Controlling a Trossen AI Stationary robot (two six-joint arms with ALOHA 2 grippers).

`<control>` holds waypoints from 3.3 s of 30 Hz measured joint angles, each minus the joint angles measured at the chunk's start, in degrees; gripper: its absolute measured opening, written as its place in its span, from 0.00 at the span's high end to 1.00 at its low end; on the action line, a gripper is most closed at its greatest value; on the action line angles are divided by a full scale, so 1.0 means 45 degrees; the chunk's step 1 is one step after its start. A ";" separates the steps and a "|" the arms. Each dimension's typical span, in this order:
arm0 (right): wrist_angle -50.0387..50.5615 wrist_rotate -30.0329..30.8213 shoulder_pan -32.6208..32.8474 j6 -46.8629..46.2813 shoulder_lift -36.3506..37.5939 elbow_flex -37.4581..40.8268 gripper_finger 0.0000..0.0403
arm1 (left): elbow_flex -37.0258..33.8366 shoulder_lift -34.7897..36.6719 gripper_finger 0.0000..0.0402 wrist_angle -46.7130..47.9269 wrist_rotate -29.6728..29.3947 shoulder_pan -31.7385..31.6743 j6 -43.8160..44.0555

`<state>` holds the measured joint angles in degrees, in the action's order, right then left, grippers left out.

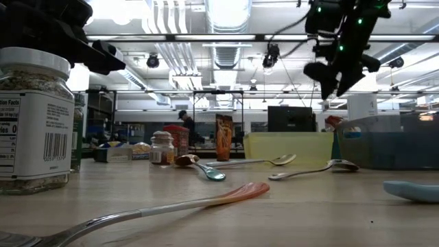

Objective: Pick & Place Food Item
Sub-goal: Put the orange noodle pack into the blue bin

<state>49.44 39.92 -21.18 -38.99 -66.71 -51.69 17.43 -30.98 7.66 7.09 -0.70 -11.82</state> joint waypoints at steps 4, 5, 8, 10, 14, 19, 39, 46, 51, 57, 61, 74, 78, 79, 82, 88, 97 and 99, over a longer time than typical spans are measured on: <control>-0.0892 -0.0331 0.0561 0.0034 0.0608 -0.0110 0.43 | 0.0000 0.0000 0.36 0.0000 -0.0001 -0.0002 -0.0002; -0.1130 -0.0419 0.0740 0.0097 0.0746 -0.0110 0.43 | 0.0000 0.0000 0.36 -0.0005 -0.0003 0.0001 -0.0002; -0.1838 -0.0554 0.1379 0.0693 0.1135 -0.0100 0.43 | 0.0000 0.0000 0.36 -0.0002 0.0000 0.0000 -0.0002; -0.2087 -0.0561 0.1909 0.0770 0.1337 -0.0081 0.43 | 0.0000 0.0001 0.36 -0.0005 -0.0002 -0.0001 -0.0002; -0.2618 -0.0553 0.3222 0.0779 0.1625 -0.0066 0.43 | 0.0000 0.0000 0.36 -0.0004 0.0000 0.0002 -0.0007; -0.3690 0.0260 0.5221 0.0699 0.1875 0.0102 0.43 | 0.0000 0.0000 0.36 -0.0003 0.0000 -0.0002 -0.0007; -0.6762 0.5551 1.0189 0.1319 0.3174 0.3081 0.43 | 0.0000 0.0001 0.36 -0.0005 -0.0004 -0.0002 -0.0036; -0.6870 0.5502 1.0184 0.1431 0.3808 0.3524 0.43 | 0.0000 0.0005 0.36 -0.0005 -0.0001 0.0001 -0.0035; -0.6874 0.5498 1.0179 0.1479 0.3763 0.3524 0.43 | 0.0000 0.0000 0.36 0.0000 -0.0001 0.0000 -0.0009; -0.6879 0.5498 1.0179 0.1479 0.3714 0.3485 0.43 | 0.0000 0.0000 0.36 0.0000 0.0000 -0.0002 0.0002; -0.6866 0.5470 1.0174 0.1479 0.3714 0.3485 0.43 | 0.0000 0.0000 0.36 -0.0005 -0.0002 -0.0002 -0.0002; -0.6863 0.5454 1.0174 0.1367 0.3705 0.3485 0.43 | 0.0000 0.0000 0.36 -0.0005 -0.0005 -0.0002 -0.0007; -0.6860 0.5454 1.0174 0.1340 0.3705 0.3485 0.43 | 0.0000 0.0001 0.36 0.0000 -0.0005 -0.0002 -0.0012; -0.6860 0.5454 1.0174 0.1335 0.3705 0.3485 0.43 | 0.0000 0.0001 0.36 -0.0005 -0.0001 0.0001 -0.0015; -0.6860 0.5454 1.0174 0.1335 0.3705 0.3485 0.43 | 0.0000 0.0002 0.36 0.0000 -0.0001 0.0000 -0.0041; -0.6860 0.5454 1.0174 0.1338 0.3705 0.3485 0.43 | 0.0000 0.0005 0.36 -0.0050 0.0000 0.0002 0.0245; -0.6860 0.5454 1.0174 0.1338 0.3705 0.3485 0.43 | 0.0025 0.0005 0.36 -0.0383 -0.0088 -0.0024 0.6521; -0.6860 0.5454 1.0174 0.1338 0.3701 0.3485 0.43 | 0.0348 -0.0005 0.36 -0.0049 -0.0607 -0.0111 0.7889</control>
<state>18.57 64.47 24.60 -32.97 -50.06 -36.01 19.00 -31.00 7.44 4.36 -1.20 23.68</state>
